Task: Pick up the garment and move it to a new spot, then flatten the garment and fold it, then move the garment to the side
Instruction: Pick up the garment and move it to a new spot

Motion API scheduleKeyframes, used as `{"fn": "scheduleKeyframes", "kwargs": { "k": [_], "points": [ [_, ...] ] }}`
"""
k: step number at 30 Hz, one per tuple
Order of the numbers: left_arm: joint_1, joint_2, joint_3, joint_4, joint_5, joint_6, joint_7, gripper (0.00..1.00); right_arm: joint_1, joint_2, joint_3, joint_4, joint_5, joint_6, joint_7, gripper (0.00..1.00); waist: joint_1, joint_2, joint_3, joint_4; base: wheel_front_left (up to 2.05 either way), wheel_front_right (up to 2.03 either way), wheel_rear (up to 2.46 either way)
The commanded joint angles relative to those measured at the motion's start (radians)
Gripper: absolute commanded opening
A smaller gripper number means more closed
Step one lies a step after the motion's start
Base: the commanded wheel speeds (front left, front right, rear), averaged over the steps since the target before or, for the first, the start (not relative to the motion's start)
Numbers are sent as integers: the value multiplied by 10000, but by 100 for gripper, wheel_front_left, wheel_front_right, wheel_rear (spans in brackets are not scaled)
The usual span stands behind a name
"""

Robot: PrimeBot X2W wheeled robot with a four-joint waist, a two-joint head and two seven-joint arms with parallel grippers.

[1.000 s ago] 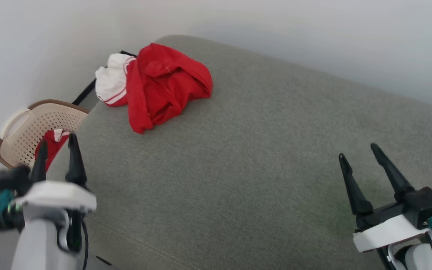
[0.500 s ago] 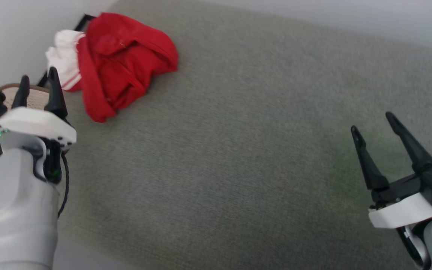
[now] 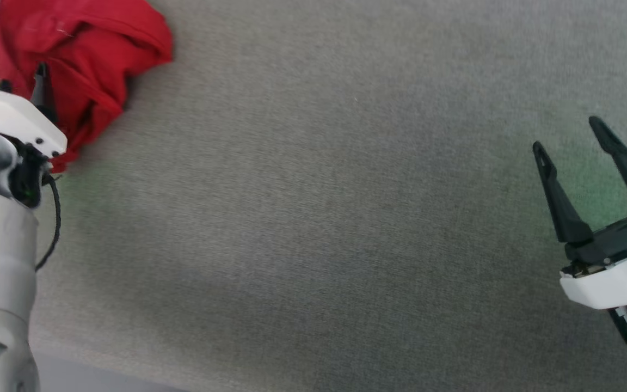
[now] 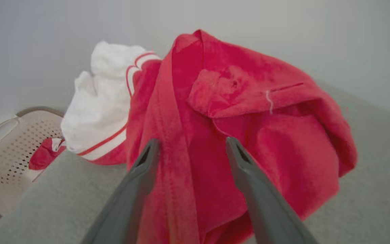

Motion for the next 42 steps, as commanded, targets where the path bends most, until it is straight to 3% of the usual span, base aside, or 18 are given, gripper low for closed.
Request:
{"fn": "scheduleKeyframes", "kwargs": {
  "k": [1,8,13,19,20,21,31,42],
  "points": [
    [-432,79,35,347,-175,19,426,100,-138,-108,-25,-130,50,-3,-54,100,0,0,557,-344,0,0,0],
    [-1153,102,29,1085,-405,317,2694,100,-250,-439,-122,-489,-18,-3,-54,100,0,0,1327,-542,0,0,0],
    [-986,-447,-41,1347,-610,548,4473,100,-241,-593,-204,-640,-76,-3,-54,100,0,0,1620,-509,0,0,0],
    [-842,-731,-195,1464,-650,613,5224,100,-289,-592,-151,-673,-156,-3,-54,100,0,0,1688,-469,0,0,0],
    [-854,-702,-211,1472,-637,588,5174,30,-304,-601,-129,-674,-167,-3,-54,100,0,0,1677,-460,0,0,0],
    [-933,-641,-163,1464,-697,564,5011,0,-329,-604,-127,-659,-162,-3,-54,100,0,0,1657,-448,0,0,0],
    [-2048,706,-621,391,85,426,2037,0,-72,-209,-252,-460,-153,-3,-54,100,0,0,650,-111,0,0,0],
    [-2637,1280,-1616,-580,920,150,1029,0,178,586,-211,-171,-123,-3,-54,100,0,0,-862,128,0,0,0]
  ]
}}
